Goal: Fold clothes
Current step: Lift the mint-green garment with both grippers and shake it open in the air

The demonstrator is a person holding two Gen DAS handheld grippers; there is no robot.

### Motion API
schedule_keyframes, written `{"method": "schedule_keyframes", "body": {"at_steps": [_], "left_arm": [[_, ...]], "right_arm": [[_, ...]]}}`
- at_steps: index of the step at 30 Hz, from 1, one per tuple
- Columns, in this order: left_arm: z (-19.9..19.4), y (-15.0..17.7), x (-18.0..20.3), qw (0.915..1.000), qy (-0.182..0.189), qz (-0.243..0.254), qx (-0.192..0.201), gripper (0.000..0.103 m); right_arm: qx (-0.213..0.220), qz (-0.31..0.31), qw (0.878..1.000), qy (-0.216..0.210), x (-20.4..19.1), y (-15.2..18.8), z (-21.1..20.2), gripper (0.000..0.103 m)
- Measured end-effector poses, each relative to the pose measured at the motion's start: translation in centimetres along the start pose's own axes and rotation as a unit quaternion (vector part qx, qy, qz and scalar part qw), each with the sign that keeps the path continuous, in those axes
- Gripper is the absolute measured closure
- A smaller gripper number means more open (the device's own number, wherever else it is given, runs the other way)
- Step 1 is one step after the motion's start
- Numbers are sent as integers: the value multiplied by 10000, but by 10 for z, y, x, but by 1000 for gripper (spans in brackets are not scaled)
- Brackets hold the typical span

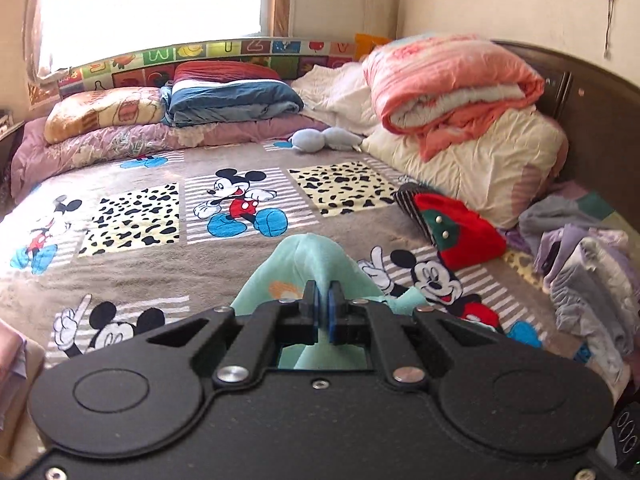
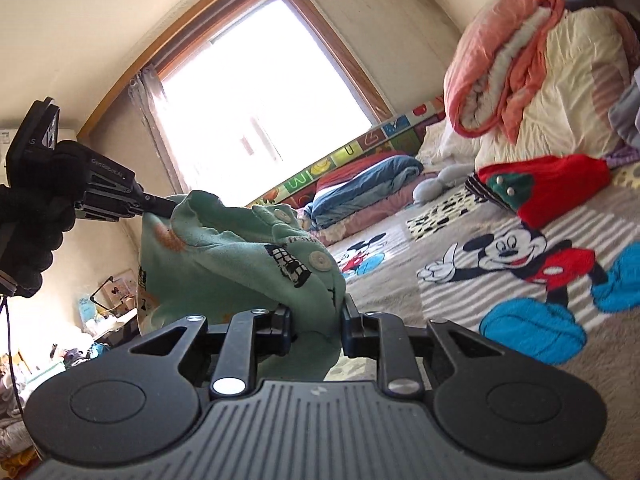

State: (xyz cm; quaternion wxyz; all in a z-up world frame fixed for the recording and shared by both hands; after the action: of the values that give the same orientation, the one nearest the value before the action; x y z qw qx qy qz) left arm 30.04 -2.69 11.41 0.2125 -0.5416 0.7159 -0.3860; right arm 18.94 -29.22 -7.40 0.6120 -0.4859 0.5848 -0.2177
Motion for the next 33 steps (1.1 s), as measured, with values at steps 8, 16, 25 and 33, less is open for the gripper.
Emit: {"method": "schedule_keyframes", "body": {"at_steps": [8, 16, 25, 33], "left_arm": [[-84, 119, -59, 9778, 297, -1952, 705, 100], [-116, 237, -95, 9575, 80, -2848, 439, 100], [-126, 282, -66, 9917, -653, -1105, -124, 87], [-157, 283, -37, 9881, -938, 1164, 354, 39]], "right_arm": [[113, -1180, 9928, -155, -35, -1, -19, 79], [-424, -2365, 9691, -563, -88, 33, -31, 79], [-1071, -2926, 9481, -635, -115, 70, -55, 79], [-1268, -2983, 9447, -496, -111, 80, -68, 79]]}}
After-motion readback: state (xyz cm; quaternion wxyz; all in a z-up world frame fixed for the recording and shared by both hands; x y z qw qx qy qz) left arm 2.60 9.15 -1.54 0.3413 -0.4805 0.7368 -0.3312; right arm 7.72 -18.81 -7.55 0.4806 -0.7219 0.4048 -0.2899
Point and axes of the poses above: each gripper's, at about its wrist camera, not at the fingertips, and z roughly the way its jaws point, x to its right, y to its underside, the point moved 1 cm from there along z, roughly the way its jaws point, and after that the axes turned 6 degrees about -x, right-handed, at the moved point
